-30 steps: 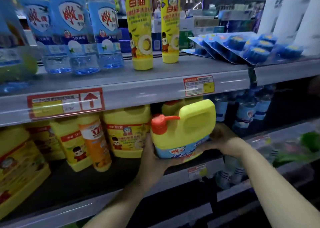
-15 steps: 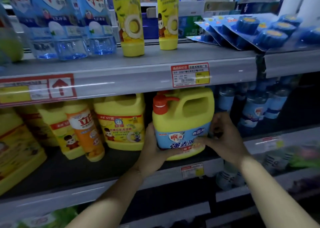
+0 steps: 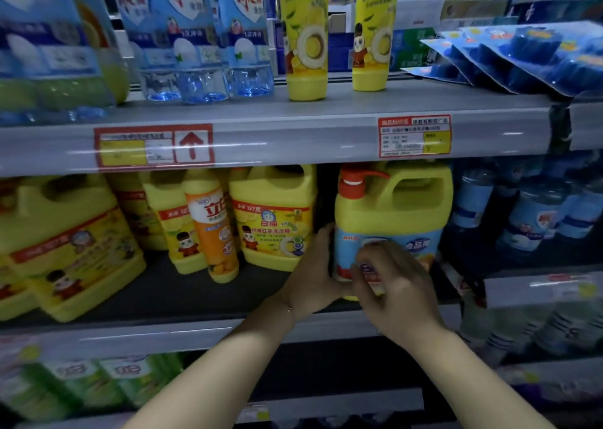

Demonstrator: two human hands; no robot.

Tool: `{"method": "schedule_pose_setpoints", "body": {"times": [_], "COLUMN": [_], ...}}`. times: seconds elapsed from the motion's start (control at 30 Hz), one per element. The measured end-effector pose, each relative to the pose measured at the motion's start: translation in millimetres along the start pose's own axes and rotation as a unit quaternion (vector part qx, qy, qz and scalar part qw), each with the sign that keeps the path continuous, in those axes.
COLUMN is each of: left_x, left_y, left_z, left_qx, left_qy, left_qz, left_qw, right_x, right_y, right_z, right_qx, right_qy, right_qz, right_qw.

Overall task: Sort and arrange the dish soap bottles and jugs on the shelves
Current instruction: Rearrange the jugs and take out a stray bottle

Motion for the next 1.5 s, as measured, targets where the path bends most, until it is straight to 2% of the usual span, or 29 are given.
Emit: {"method": "schedule_pose_setpoints", "body": {"times": [0.07, 0.13, 0.3, 0.37, 0.47, 0.5, 0.6, 0.67, 0.77, 0.9, 1.07, 1.17, 1.3, 1.5], "left_x": [20.5, 50.2, 120.1, 134.3, 144.9, 146.2, 149.2, 153.0, 154.6, 155.4, 149.1, 147.8, 161.3, 169.7], "left_y": [-6.3, -18.1, -47.8, -53.6, -62.1, -65.0, -73.9, -78.0, -80.3, -80.0, -71.5, -61.1, -60.0, -39.6], "left_z": [-5.3, -11.3, -26.4, -31.1, -35.1, -35.1, -34.3, -33.3, -30.5, -29.0, -34.4, -35.1, -37.6, -38.1], "left_qx": [-0.013, -0.005, 0.065, 0.074, 0.105, 0.118, 0.149, 0.160, 0.162, 0.177, 0.173, 0.158, 0.196, 0.164], "left_qy": [0.023, 0.070, 0.182, 0.188, 0.163, 0.153, 0.142, 0.147, 0.144, 0.133, 0.070, 0.040, 0.054, 0.048], "left_qz": [0.056, 0.117, 0.194, 0.199, 0.208, 0.205, 0.188, 0.185, 0.172, 0.159, 0.119, 0.067, 0.036, -0.034], "left_qw": [0.998, 0.991, 0.962, 0.959, 0.959, 0.959, 0.960, 0.958, 0.961, 0.962, 0.975, 0.984, 0.978, 0.985], "right_x": [-17.8, -44.5, -115.9, -138.4, -161.7, -163.6, -151.5, -139.8, -136.4, -147.7, -129.1, -112.4, -89.4, -73.7], "right_y": [-19.4, -31.7, -28.8, -18.0, -1.5, 1.5, -2.6, -16.6, -31.7, -32.8, -37.4, -46.1, -54.2, -61.4], "right_z": [-0.1, -1.7, 1.9, 3.8, 2.9, 1.6, -7.7, -18.5, -18.8, 0.8, 2.1, -5.6, -14.5, -1.8], "right_qx": [-0.021, -0.097, -0.254, -0.337, -0.474, -0.490, -0.454, -0.419, -0.399, -0.419, -0.357, -0.321, -0.286, -0.295], "right_qy": [-0.044, -0.087, -0.088, -0.083, -0.067, -0.062, -0.035, -0.003, 0.023, 0.021, 0.061, 0.040, -0.009, -0.073], "right_qz": [0.085, 0.147, 0.133, 0.146, 0.193, 0.176, 0.079, 0.060, 0.113, 0.228, 0.292, 0.337, 0.363, 0.384], "right_qw": [0.995, 0.981, 0.954, 0.926, 0.856, 0.851, 0.887, 0.906, 0.910, 0.879, 0.885, 0.884, 0.887, 0.872]}}
Point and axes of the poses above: each hand's wrist, its own z-axis towards the middle knuckle, its own x-axis out of the back of the hand, y = z × x, the point moved 7 cm from there along z, towards the middle knuckle, and after that the axes turned 15 degrees about y, right-handed, at the moved point
